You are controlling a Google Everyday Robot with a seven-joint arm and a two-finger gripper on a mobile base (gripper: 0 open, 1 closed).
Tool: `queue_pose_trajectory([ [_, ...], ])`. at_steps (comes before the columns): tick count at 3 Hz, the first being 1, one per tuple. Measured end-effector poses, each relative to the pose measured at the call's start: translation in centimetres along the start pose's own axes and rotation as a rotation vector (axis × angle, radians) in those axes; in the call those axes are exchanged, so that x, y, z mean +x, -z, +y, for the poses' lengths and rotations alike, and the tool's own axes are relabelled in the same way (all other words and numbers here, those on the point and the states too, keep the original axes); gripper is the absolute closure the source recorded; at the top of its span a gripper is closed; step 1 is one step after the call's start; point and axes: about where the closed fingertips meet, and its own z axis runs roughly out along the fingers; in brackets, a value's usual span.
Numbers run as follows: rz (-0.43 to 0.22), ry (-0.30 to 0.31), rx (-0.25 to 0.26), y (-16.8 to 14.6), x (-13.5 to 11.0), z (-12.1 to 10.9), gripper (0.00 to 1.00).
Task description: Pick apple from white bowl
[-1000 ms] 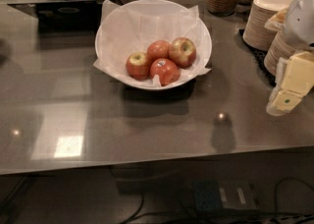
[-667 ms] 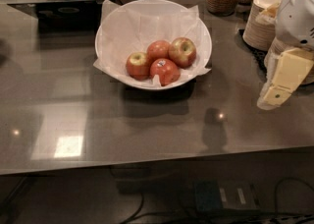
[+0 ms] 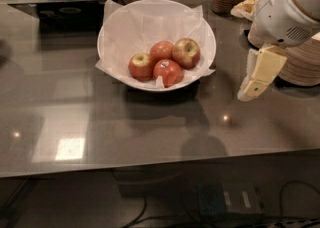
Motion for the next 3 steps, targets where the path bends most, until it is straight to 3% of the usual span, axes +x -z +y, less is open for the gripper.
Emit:
queue_pose_trajectory([
  [1, 0.0, 0.001, 0.001, 0.0, 0.0, 0.0, 0.0],
  [3, -0.055, 0.068, 0.029, -2.3, -2.1, -2.9, 0.0],
])
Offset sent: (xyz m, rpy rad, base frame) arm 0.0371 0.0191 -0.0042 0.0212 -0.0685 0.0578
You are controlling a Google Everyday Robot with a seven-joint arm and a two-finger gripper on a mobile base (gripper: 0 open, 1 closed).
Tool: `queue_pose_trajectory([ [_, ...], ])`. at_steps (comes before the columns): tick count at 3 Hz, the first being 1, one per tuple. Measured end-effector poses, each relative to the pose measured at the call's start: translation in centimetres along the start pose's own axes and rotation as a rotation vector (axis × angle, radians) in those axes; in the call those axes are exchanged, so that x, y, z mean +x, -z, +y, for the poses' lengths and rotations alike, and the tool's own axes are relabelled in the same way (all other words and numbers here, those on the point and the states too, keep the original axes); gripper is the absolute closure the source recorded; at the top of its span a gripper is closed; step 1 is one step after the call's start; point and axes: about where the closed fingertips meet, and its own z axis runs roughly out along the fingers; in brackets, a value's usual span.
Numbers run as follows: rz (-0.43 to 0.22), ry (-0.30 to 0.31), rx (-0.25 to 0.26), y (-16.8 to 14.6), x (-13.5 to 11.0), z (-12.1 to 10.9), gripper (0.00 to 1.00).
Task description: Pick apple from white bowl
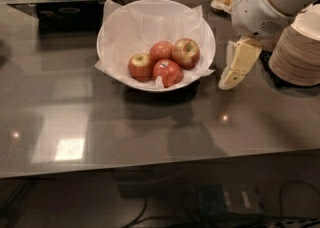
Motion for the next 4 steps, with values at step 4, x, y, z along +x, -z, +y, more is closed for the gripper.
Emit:
queue_pose_trajectory([
  [4, -0.017, 0.03, 0.012, -4.1, -0.7, -4.8, 0.22],
])
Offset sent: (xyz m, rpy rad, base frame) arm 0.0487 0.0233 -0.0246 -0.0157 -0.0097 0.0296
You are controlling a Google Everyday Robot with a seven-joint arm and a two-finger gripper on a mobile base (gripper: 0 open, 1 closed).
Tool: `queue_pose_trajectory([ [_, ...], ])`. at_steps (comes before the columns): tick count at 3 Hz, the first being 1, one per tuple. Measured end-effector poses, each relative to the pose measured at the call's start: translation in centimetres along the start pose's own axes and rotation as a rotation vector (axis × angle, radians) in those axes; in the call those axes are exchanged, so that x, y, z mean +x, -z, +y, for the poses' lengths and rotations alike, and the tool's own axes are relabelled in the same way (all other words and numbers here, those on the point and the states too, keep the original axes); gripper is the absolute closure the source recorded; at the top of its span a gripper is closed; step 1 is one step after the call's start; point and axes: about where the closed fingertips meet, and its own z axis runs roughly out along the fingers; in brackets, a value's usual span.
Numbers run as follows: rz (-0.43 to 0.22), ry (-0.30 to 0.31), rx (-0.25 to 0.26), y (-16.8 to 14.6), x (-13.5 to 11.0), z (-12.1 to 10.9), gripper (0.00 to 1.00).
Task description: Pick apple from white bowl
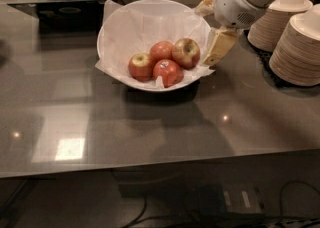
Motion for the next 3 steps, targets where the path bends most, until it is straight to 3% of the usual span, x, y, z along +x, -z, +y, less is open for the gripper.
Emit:
queue_pose_trajectory([
  [3, -0.069, -0.002, 0.005, -2.5, -0.8, -1.9, 0.21],
])
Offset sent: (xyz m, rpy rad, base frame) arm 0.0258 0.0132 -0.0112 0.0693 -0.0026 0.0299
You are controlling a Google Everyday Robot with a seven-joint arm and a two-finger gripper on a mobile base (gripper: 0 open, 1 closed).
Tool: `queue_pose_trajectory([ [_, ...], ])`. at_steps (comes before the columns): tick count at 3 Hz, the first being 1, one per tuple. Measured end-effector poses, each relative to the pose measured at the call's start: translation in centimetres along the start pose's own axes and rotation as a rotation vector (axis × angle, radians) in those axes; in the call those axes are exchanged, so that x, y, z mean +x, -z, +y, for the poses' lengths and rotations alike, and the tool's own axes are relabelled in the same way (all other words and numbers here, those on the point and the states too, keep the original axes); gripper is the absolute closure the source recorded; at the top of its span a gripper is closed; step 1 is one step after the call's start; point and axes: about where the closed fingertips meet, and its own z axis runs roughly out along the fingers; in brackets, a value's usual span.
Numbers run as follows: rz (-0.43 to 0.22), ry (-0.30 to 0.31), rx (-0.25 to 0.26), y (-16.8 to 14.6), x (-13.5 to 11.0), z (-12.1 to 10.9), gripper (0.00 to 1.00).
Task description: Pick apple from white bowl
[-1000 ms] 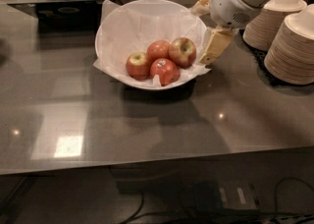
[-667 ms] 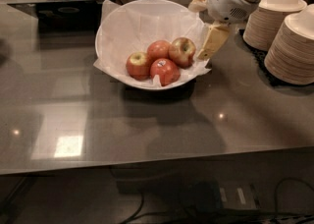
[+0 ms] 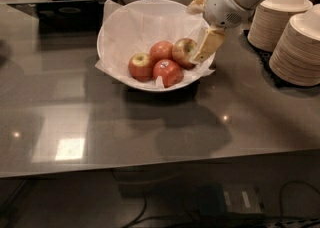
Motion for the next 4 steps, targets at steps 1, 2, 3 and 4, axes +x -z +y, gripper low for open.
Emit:
queue_pose_trajectory([
  [1, -0.012, -0.011, -0.007, -1.2, 0.0, -0.1, 0.23],
  [2, -0.011, -0.03, -0.017, -2.2, 0.6, 0.1, 0.25],
  [3, 0.003, -0.041, -0.021, -2.9, 1.4, 0.0, 0.29],
  [4, 0.01, -0.048, -0.028, -3.3, 1.8, 0.2, 0.3],
])
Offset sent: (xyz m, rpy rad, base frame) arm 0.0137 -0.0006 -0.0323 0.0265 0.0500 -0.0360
